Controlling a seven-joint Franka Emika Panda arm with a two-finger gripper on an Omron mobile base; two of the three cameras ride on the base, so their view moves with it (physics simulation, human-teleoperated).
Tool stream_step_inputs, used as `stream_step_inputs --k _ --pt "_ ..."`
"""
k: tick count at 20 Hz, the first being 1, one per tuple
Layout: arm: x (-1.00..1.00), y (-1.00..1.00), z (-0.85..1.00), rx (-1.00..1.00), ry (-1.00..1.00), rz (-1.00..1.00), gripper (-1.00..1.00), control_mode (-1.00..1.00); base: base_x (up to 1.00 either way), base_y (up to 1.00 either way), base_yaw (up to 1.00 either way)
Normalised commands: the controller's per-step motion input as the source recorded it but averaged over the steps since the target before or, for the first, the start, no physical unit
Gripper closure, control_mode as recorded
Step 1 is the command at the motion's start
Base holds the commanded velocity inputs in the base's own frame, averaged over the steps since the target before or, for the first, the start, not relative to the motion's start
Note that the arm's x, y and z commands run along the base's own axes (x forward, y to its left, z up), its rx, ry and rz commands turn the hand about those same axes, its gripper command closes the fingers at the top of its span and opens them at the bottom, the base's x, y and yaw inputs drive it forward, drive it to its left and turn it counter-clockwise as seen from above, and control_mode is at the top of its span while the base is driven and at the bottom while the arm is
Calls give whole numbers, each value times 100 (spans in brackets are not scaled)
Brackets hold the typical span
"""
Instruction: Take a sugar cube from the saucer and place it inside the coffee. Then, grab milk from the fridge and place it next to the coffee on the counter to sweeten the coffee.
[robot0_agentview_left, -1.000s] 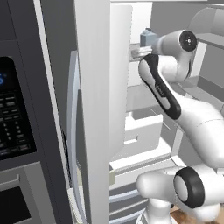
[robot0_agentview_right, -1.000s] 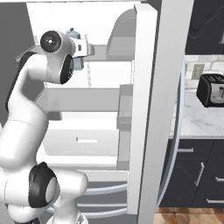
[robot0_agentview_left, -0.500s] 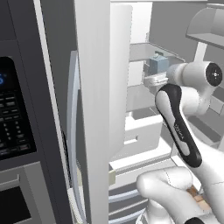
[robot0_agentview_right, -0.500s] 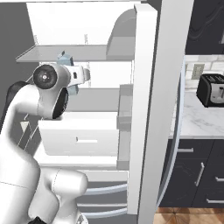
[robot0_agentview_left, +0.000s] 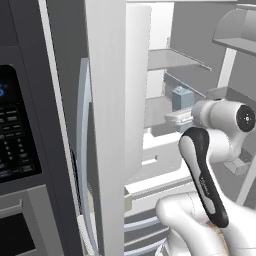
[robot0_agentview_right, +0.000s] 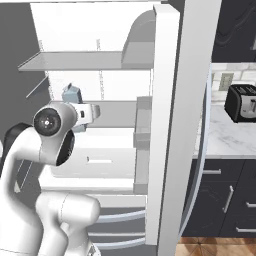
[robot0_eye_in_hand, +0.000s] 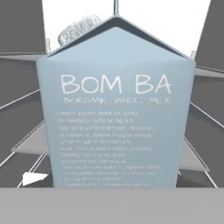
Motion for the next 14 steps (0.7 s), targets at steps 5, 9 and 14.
stream_step_inputs --k 5,9,14 --pt "-9 0 -10 0 3 0 100 100 -62 -4 3" --pt "0 0 0 0 0 0 100 100 -87 -17 13" --pt "0 0 0 0 0 0 100 100 -88 -36 31"
